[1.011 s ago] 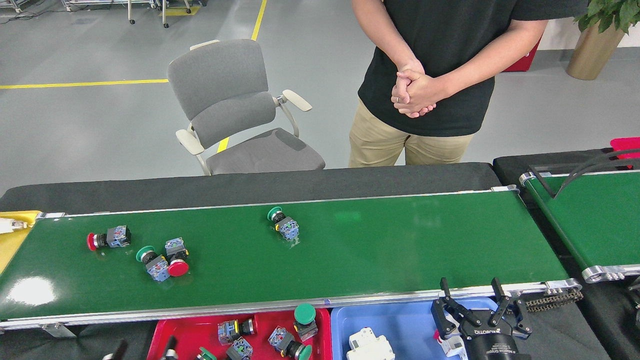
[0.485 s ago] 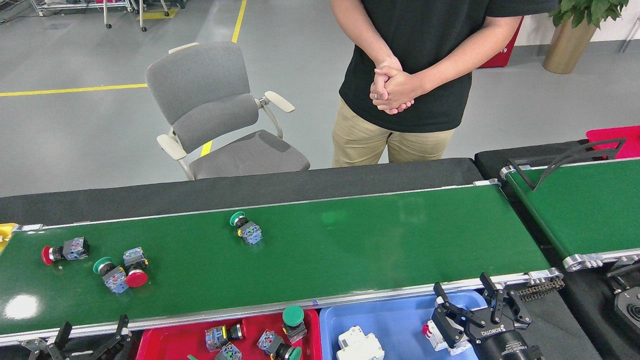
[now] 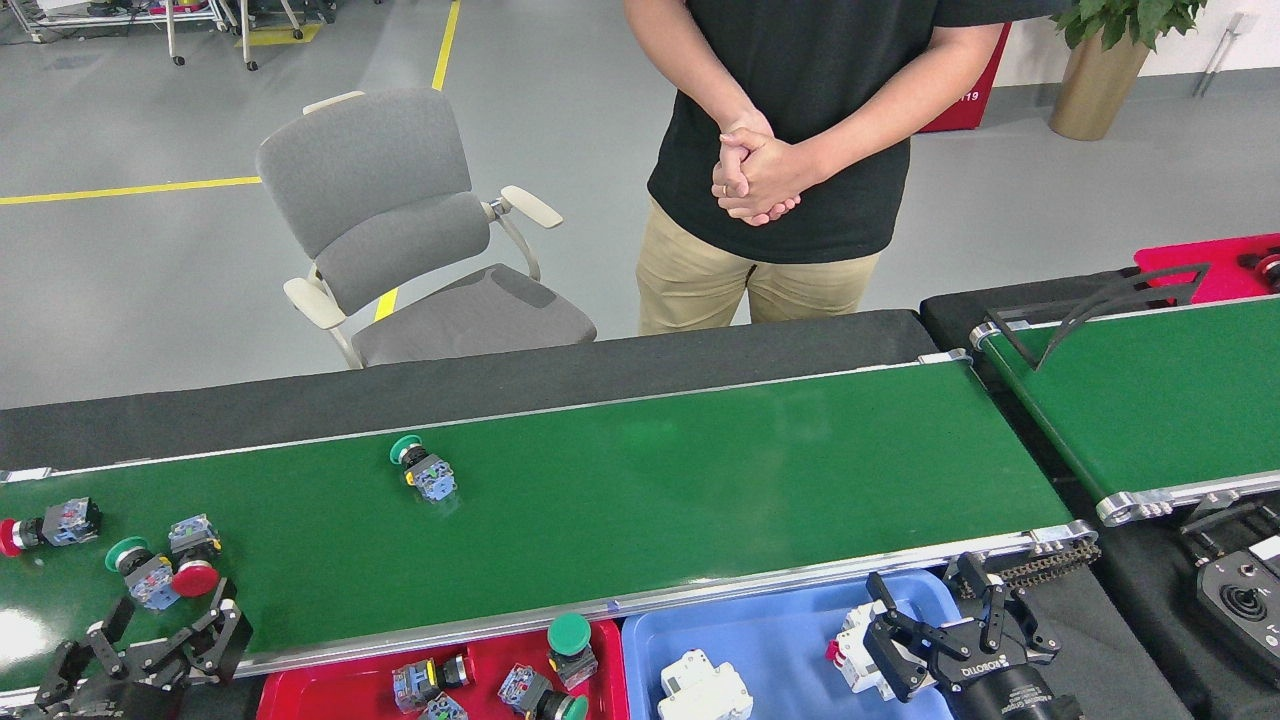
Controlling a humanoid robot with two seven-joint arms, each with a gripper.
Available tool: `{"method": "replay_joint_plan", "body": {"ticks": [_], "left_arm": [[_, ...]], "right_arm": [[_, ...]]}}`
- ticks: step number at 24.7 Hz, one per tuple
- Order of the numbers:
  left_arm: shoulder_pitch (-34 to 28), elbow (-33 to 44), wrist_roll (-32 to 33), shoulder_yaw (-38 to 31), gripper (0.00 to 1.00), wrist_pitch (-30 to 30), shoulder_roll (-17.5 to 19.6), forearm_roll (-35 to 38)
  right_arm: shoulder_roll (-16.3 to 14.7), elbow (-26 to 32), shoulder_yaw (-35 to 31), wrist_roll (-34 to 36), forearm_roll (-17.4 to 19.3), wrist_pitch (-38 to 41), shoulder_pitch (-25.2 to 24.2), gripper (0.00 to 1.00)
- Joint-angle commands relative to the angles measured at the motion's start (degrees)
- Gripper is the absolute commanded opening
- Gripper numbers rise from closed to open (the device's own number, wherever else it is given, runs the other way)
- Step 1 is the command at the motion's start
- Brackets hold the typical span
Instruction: Pick switch part from conveyor to tray
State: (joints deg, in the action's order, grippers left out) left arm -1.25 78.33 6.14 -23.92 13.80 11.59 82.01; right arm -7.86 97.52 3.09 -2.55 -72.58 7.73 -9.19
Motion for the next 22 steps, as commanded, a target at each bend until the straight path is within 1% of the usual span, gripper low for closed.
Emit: {"method": "replay_joint_plan", "body": {"ticks": [1,7,9,12,13,15,17,19,21,22], "left_arm": [[2.13,-2.65,-0.16,-0.42,1.00,-0.70,2.03,-0.27],[8.11,-11.97,-0.16,-0.69,1.00,-1.93,5.81,-0.18],[9.95,-15.84,-0.16,-0.25,1.00,-3.78,7.57,-0.27],[11.45,-19.01,-0.16,0.02,0.98,-6.50,8.01,-0.27],[11.62,-19.44,-0.25,0.10,0.94,-7.82,8.01,-0.27],[11.62,-19.53,-0.60,0.28,0.77,-9.93,7.83,-0.36],[11.62,-19.53,-0.69,0.37,0.47,-10.20,7.30,-1.32],[11.45,-19.36,-0.69,0.89,0.36,-10.28,6.52,-3.60],[11.19,-18.48,-0.87,1.95,0.30,-10.20,5.46,-4.57],[10.92,-16.99,-0.87,2.21,0.28,-9.67,4.85,-4.57]], "right_arm": [[-0.49,0.56,-0.19,0.53,0.16,0.18,0.40,1.00],[-0.32,0.21,-0.10,0.53,0.16,1.15,0.58,1.00],[-0.49,0.12,-0.01,0.44,0.16,1.23,0.49,1.00],[-0.58,0.12,0.16,0.44,0.16,1.94,0.58,1.00],[-0.58,0.21,0.16,0.44,0.16,2.47,0.66,1.00],[-0.41,0.12,0.16,0.44,0.07,2.82,0.84,1.00],[-0.14,0.21,0.07,0.44,0.16,2.82,0.84,1.00],[-0.23,0.21,0.07,0.44,0.08,2.82,0.84,1.00],[-0.32,0.21,0.07,0.44,0.07,2.82,0.58,1.00],[-0.14,0.30,0.07,0.44,0.07,2.82,0.49,1.00]]}}
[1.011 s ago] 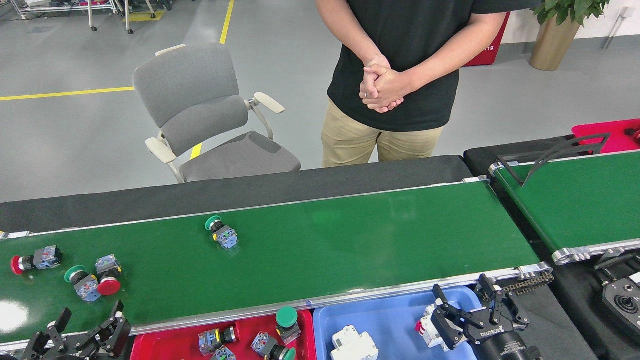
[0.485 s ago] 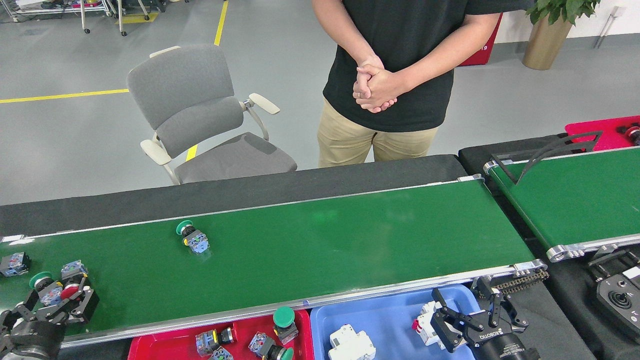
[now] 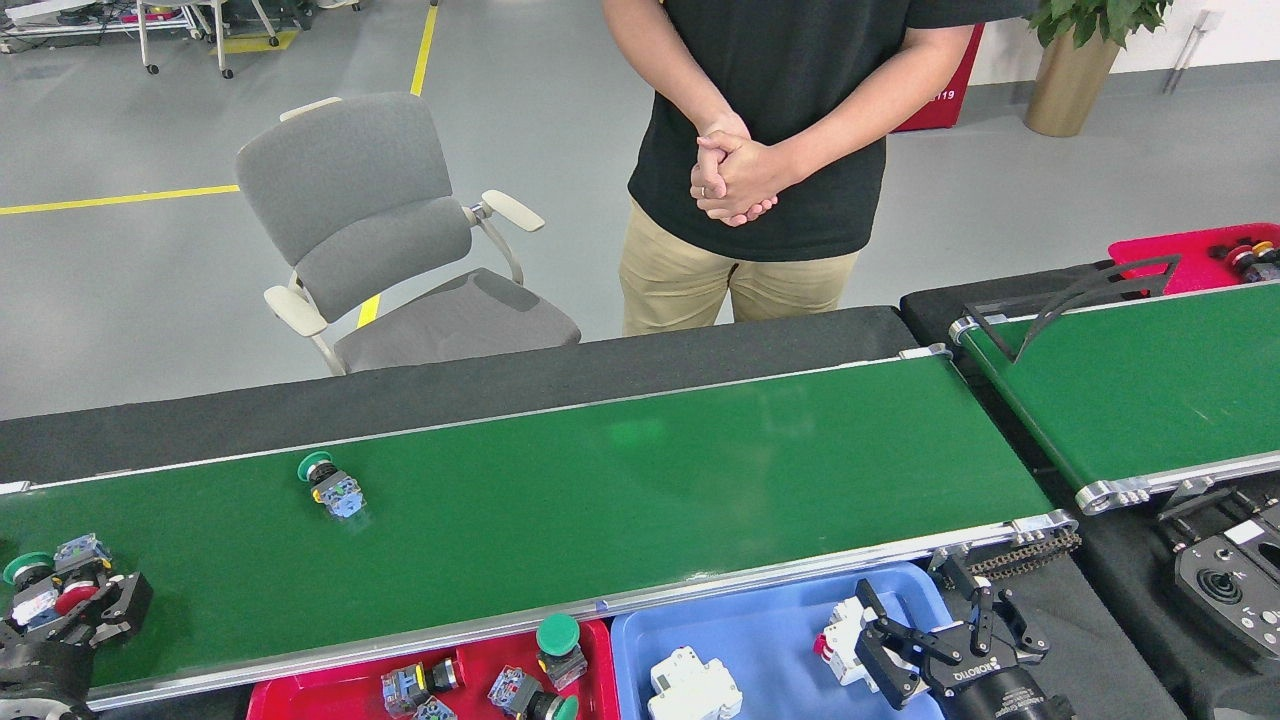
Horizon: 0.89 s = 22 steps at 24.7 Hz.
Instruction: Pick switch part from conveyor to tray
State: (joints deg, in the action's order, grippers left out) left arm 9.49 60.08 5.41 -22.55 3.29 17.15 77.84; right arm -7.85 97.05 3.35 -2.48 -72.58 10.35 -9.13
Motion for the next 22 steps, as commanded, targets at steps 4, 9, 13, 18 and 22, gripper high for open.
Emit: {"method": "replay_joint_plan", "body": {"ticks": [4,9,13,18,22], "left_arm": [[-8.43,16.56,-0.14,1.63,0.30,8.49,-4.67,-1.29],[-26.89,39.76,0.47,1.02,0.40,33.01,-13.90,-2.08],[-32.42,41.96,1.09,1.63,0.99,41.71,-20.58,-1.99],[-33.66,41.96,1.00,1.28,1.00,41.71,-22.42,-1.99],[-33.04,41.96,0.83,-1.09,1.00,41.71,-22.42,-1.90]], "right_arm": [[0.03,0.68,-0.54,0.45,0.16,0.03,0.43,1.00],[0.03,1.04,-0.54,0.37,0.16,0.11,0.52,1.00],[0.12,1.04,-1.33,0.37,0.16,-0.59,0.43,1.00],[0.20,1.12,-1.59,0.37,0.16,-0.59,-0.09,1.00],[0.55,1.65,-2.30,0.37,0.07,-0.77,-0.18,1.00]]}}
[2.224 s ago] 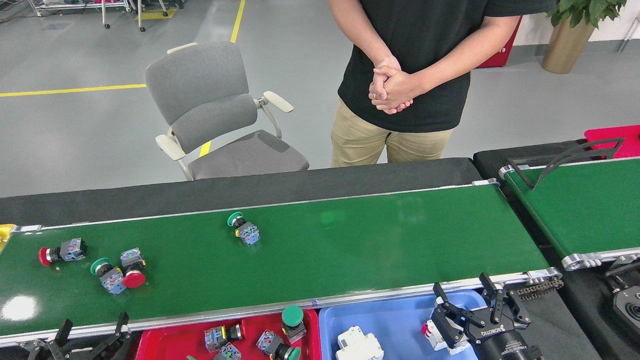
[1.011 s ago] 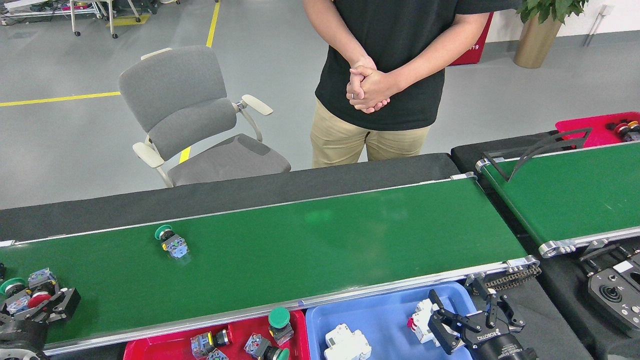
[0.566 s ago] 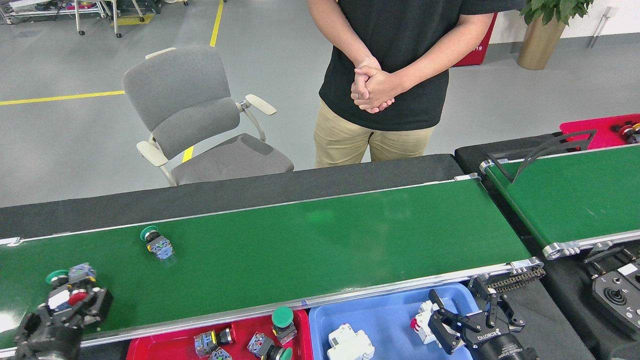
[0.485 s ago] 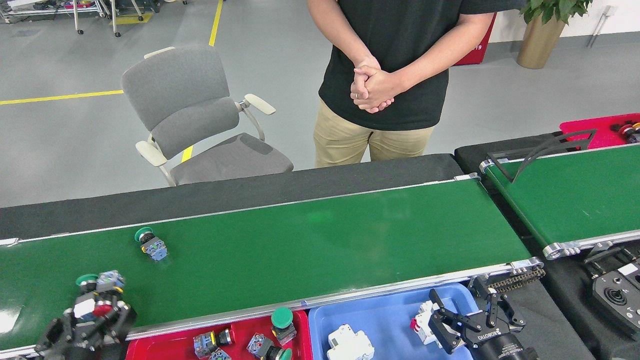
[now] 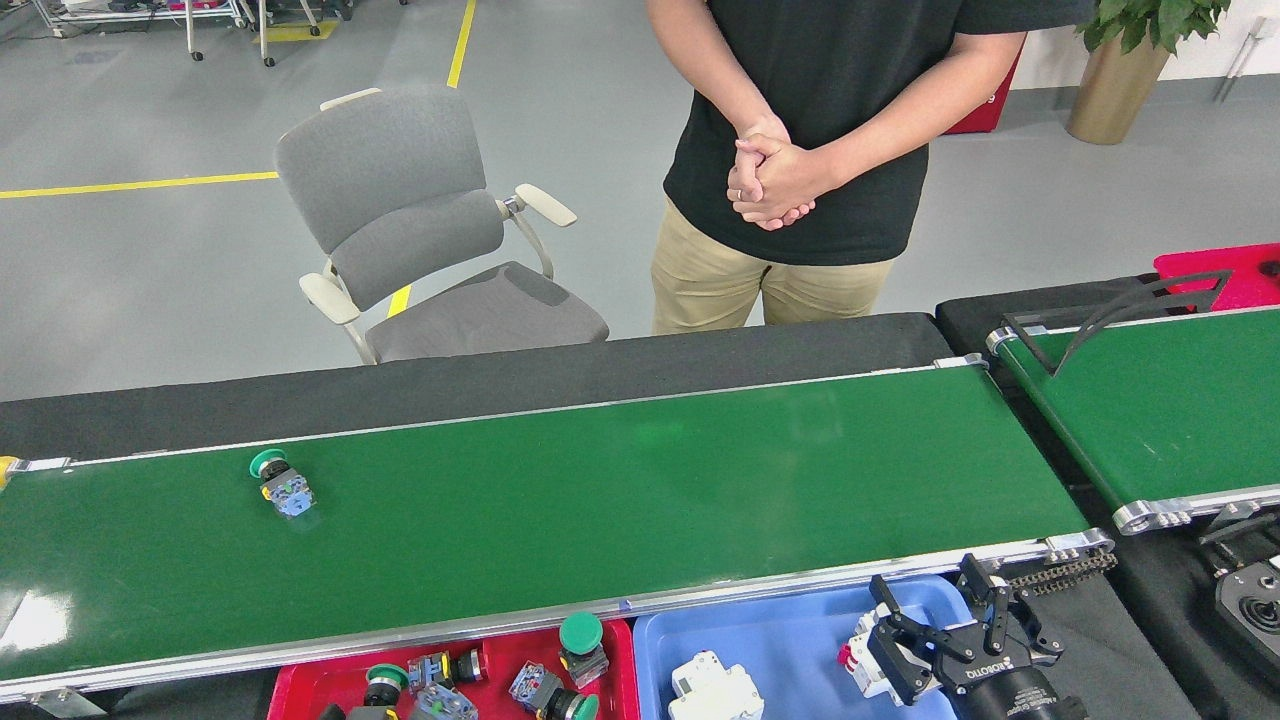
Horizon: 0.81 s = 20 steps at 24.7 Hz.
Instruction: Pick switch part from conveyor to tray
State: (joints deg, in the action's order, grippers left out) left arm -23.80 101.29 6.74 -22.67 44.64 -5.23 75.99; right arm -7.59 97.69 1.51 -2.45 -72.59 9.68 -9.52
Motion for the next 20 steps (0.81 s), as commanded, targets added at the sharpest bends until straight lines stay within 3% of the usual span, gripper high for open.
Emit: {"method": "replay_joint_plan", "body": {"ticks": [1,3,5,9,17,20], "left_arm": [[0.24,0.76,-0.59,-2.29,1.00,0.36,-0.05,-0.05],[0.24,0.76,-0.68,-4.14,1.00,-1.14,-0.05,0.04],[0.86,0.76,-1.90,-6.59,1.00,-12.46,0.57,0.30],[1.21,0.40,-6.65,-11.43,1.00,-24.07,5.22,2.67],[6.57,-6.01,-7.18,-10.55,1.00,-24.87,10.50,3.38],[11.05,-12.07,-5.69,-9.50,1.00,-27.41,14.54,3.02]], "right_arm": [[0.47,1.45,-0.46,0.34,-0.27,-0.28,-0.15,1.00],[0.74,2.42,-0.46,0.43,-1.15,-2.83,-1.47,1.00],[0.83,3.47,-0.37,1.05,-3.43,-4.85,-2.96,1.00],[0.83,3.47,-0.28,3.42,-3.70,-4.67,-3.32,1.00],[1.00,3.47,-0.28,3.51,-3.70,-4.58,-2.70,1.00],[0.56,3.47,0.07,3.51,-3.70,-4.41,-2.96,1.00]]}}
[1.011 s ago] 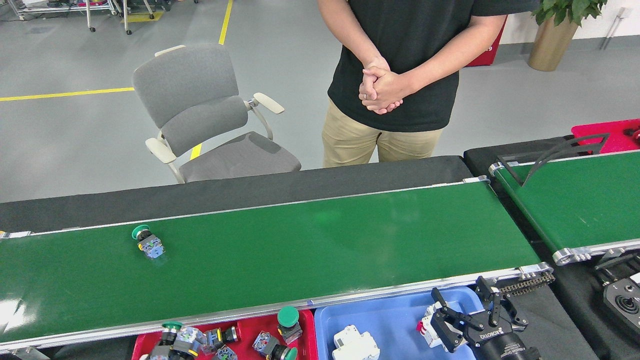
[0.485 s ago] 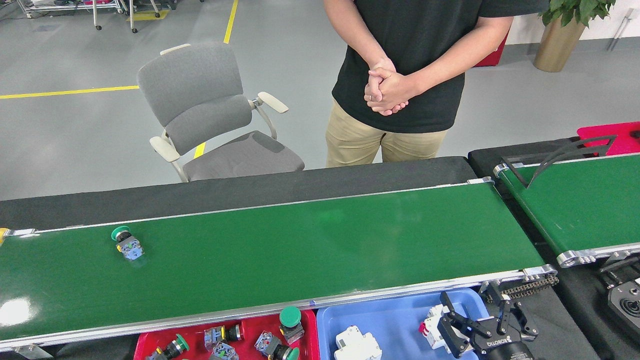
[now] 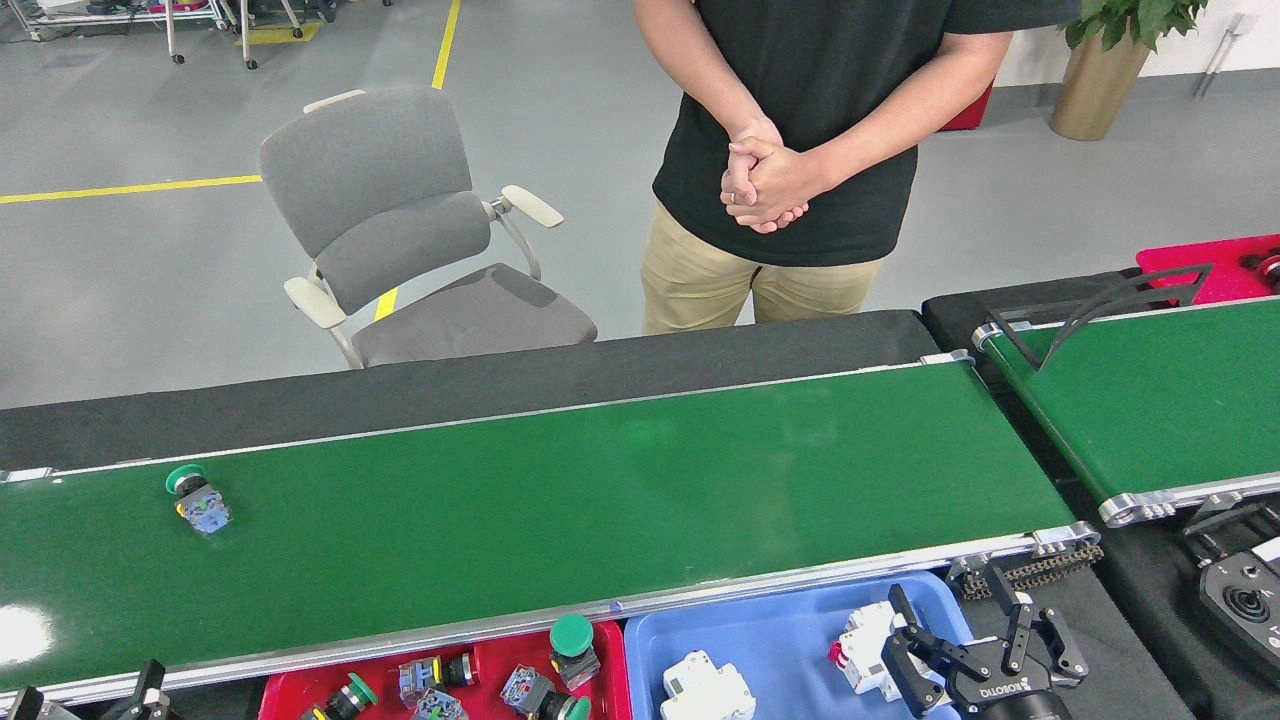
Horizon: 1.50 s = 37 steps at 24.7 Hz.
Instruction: Pick switch part from conveyor to tray
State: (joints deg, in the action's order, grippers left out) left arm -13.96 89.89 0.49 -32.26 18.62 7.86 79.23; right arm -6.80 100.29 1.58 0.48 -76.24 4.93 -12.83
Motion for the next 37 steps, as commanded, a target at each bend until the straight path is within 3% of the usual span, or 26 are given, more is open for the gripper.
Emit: {"method": "replay_joint_plan", "body": {"ticks": [1,4,9,19,23,26,29,32,37], "left_arm": [[3.67,-3.49,0.82,0.88,1.00,-3.15,3.30,-0.22],[14.04,-14.90,0.91,5.45,1.00,-5.08,8.93,-0.22],[27.05,-31.79,0.91,10.82,1.00,-7.28,14.20,-0.31],[35.84,-46.64,0.56,12.31,1.00,-8.07,15.96,-0.31],[37.34,-52.00,-0.40,12.31,0.97,-14.92,18.68,-0.57],[37.34,-54.11,-2.51,12.31,0.82,-19.67,20.09,-0.57],[37.34,-56.40,-3.75,12.31,0.49,-20.46,20.71,-2.94],[37.34,-57.72,-3.83,12.66,0.32,-20.64,20.79,-7.60],[37.34,-57.37,-5.06,13.72,0.17,-20.46,19.92,-8.13]], "right_arm": [[-0.14,0.79,0.18,0.57,-0.05,0.34,0.26,1.00],[0.21,0.52,0.18,0.57,-0.05,0.16,0.87,1.00],[-0.05,0.35,0.18,0.57,-0.05,0.34,1.49,1.00],[-0.23,0.35,1.67,0.57,-0.05,0.43,1.75,1.00],[-0.31,0.00,4.22,0.57,-0.05,0.43,3.51,1.00],[-0.49,-0.53,5.98,0.57,-0.13,0.43,4.47,1.00],[-0.40,-0.88,6.16,0.57,-0.05,0.43,5.35,1.00],[-0.58,-0.88,6.77,0.57,-0.13,0.43,5.71,1.00],[-0.58,-0.97,6.68,0.57,-0.13,0.34,5.71,1.00]]}}
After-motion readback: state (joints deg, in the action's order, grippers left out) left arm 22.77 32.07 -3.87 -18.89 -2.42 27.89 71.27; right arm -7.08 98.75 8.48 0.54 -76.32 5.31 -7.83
